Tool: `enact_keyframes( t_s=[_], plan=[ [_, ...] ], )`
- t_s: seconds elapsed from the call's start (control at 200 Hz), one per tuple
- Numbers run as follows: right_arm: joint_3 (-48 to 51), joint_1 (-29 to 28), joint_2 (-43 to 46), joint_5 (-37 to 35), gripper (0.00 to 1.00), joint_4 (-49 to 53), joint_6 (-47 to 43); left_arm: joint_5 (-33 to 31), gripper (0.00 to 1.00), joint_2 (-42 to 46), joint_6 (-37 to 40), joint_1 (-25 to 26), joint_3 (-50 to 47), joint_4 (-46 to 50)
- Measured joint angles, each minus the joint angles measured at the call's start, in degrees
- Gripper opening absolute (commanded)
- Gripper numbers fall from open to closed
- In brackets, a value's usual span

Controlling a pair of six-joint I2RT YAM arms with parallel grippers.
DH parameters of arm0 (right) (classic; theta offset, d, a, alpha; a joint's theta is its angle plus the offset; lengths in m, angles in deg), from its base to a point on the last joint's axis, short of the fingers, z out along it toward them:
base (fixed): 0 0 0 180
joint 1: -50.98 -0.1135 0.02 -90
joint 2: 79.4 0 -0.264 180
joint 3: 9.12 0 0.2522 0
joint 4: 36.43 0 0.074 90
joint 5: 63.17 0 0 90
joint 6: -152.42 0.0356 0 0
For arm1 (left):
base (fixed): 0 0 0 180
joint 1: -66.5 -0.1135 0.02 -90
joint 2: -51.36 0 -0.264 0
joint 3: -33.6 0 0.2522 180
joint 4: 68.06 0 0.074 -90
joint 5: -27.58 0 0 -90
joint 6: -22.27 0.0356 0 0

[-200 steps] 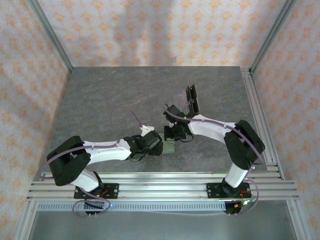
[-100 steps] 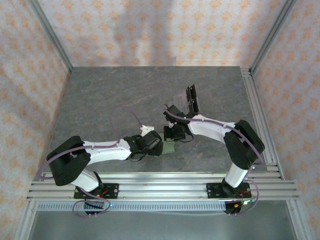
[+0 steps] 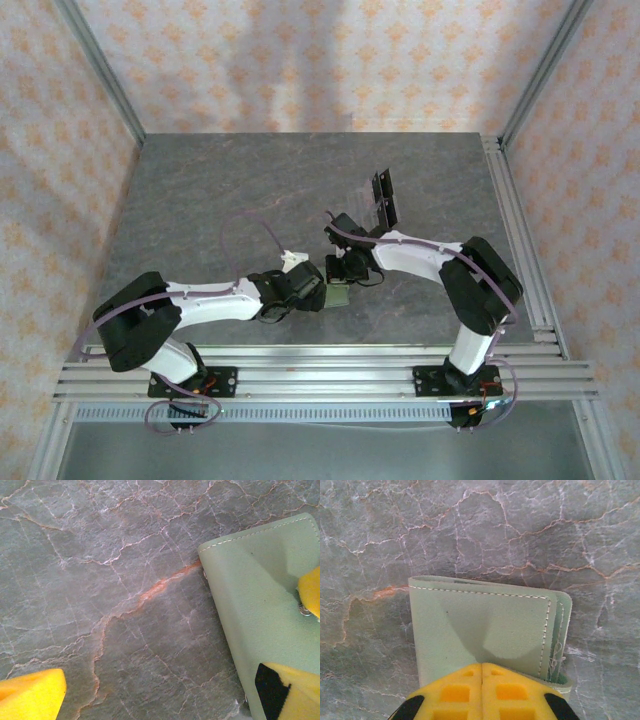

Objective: Put the credit cards into the card holder

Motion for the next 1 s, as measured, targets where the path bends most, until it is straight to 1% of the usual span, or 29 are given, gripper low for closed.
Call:
enact_keyframes(
  t_s=[0.185,0.57,0.836,1.001],
  plan=[
    [1.2,0.0,0.1,0.2,0.00,-2.1,0.3,0.0,0.99,0.0,0.0,0.0,0.0,0.0],
    [8.0,-0.4,4.3,0.0,0.00,-9.2,1.0,0.0,0.99,0.0,0.1,0.0,1.3,0.3],
    [12.6,-2.8,7.1,-3.8,0.00,-14.6,-0.3,-0.1,0.99,0.0,0.0,0.0,1.3,0.7],
    [15.4,-4.2,8.0,-6.7,0.00,-18.9,-0.5,-1.2,0.99,0.0,-0.5,0.0,1.3,1.7]
  ],
)
